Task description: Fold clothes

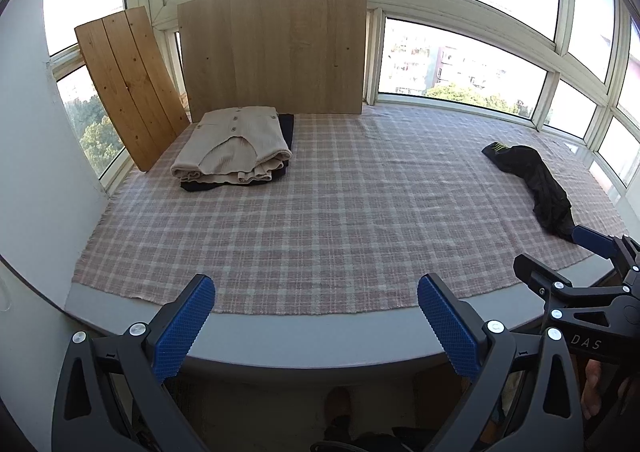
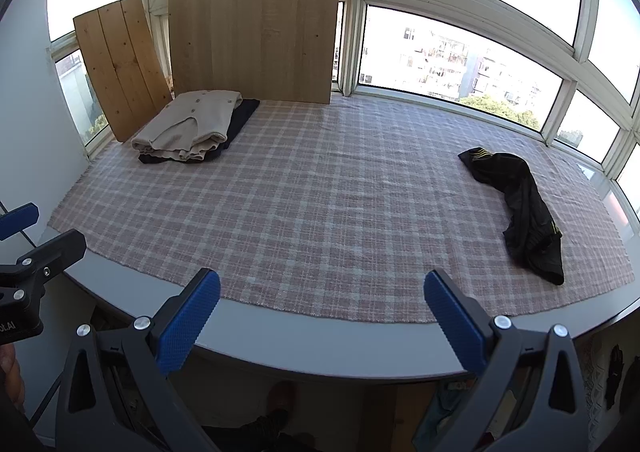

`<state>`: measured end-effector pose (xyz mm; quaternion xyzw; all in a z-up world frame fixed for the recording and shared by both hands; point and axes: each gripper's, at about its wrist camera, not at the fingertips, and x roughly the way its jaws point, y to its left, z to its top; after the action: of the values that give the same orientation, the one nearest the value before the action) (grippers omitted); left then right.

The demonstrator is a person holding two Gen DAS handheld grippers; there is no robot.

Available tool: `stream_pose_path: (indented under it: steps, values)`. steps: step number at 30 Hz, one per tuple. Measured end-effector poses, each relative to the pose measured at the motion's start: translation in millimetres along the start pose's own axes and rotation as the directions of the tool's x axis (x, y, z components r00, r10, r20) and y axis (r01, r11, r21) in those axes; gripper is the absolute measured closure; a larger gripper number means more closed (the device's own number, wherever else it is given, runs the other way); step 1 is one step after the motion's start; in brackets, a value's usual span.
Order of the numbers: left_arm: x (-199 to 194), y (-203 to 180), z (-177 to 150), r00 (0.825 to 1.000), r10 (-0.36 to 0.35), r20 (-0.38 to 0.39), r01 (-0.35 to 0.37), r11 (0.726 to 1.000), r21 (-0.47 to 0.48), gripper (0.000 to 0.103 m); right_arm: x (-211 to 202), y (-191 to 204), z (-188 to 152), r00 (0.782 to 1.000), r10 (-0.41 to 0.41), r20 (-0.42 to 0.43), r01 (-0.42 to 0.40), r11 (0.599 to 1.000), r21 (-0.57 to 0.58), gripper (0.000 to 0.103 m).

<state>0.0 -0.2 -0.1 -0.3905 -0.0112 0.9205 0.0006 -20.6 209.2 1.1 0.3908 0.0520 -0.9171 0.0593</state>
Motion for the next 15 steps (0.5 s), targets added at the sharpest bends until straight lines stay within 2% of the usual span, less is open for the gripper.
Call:
stream_pose_path:
  steps: [8, 15]
  values:
    - [2.7, 9.6, -4.4, 1.0, -0.01, -0.005, 0.01, 1.0, -0.005, 0.001, 4.4, -2.2, 1.2, 1.0, -0.008, -0.017, 0.008, 1.0, -0.004, 0.0]
    - [6.8, 2.4, -0.5, 1.0, 0.012, -0.013, -0.012, 1.0, 0.007, 0.001, 10.2, -5.6, 5.9, 1.0, 0.002, -0.018, -0.002, 1.0, 0.006, 0.0]
